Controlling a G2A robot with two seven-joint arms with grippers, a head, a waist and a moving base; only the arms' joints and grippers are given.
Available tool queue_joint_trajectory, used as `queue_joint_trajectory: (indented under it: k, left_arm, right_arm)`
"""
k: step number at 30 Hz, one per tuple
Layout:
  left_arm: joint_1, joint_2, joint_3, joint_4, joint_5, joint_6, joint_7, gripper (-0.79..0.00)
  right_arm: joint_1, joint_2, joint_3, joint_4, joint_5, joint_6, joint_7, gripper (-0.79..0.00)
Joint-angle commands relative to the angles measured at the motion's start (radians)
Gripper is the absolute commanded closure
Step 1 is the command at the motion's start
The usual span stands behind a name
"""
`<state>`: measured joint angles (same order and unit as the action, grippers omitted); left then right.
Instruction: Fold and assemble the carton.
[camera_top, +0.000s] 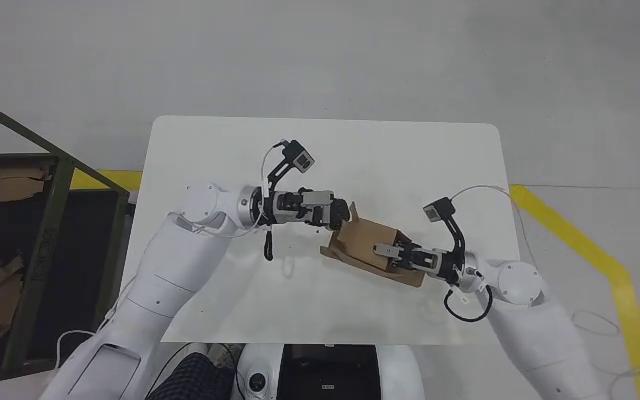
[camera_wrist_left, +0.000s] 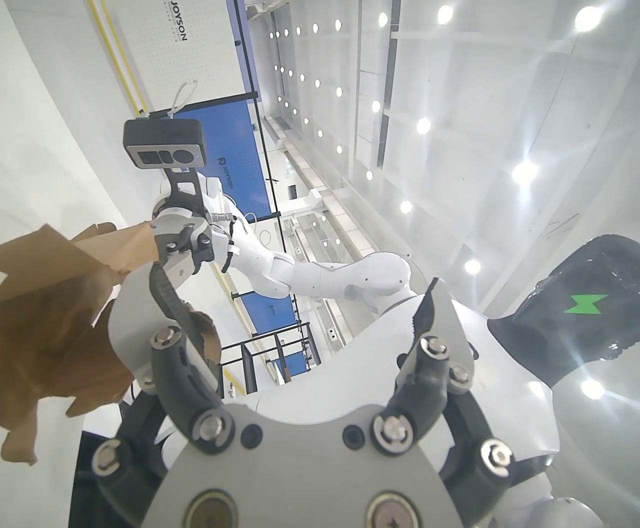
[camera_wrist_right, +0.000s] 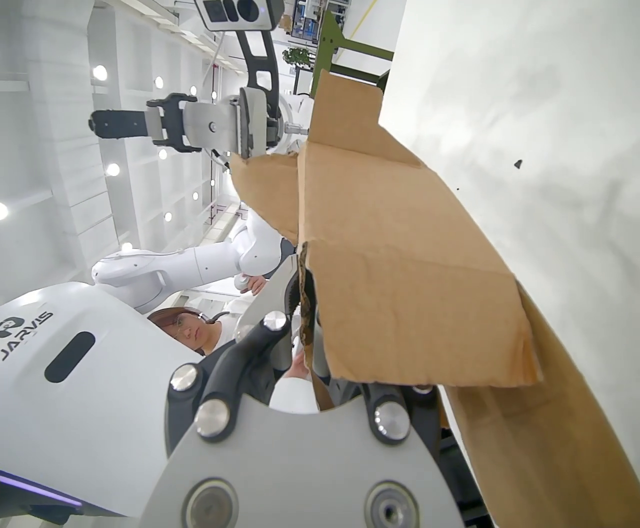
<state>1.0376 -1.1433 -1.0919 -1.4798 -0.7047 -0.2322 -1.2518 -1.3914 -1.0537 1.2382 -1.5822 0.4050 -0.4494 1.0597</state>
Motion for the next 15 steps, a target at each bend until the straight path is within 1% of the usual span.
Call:
queue_joint_trajectory:
  k: [1,9,15]
  left_arm:
    - [-0.009,-0.004,0.017,0.007,-0.003,0.0,-0.002,-0.785]
    - [-0.05,-0.028,0.097,0.049,-0.013,-0.013,-0.002,-0.785]
    - [-0.072,-0.038,0.113,0.066,-0.019,-0.019,-0.004,-0.785]
  right_arm:
    - [0.002,-0.001,-0.009,-0.005,-0.005,0.005,-0.007,0.0]
    - [0.02,-0.006,-0.04,-0.024,-0.013,0.023,-0.022,0.0]
    - [0.022,-0.005,-0.044,-0.022,-0.013,0.028,-0.026,0.0]
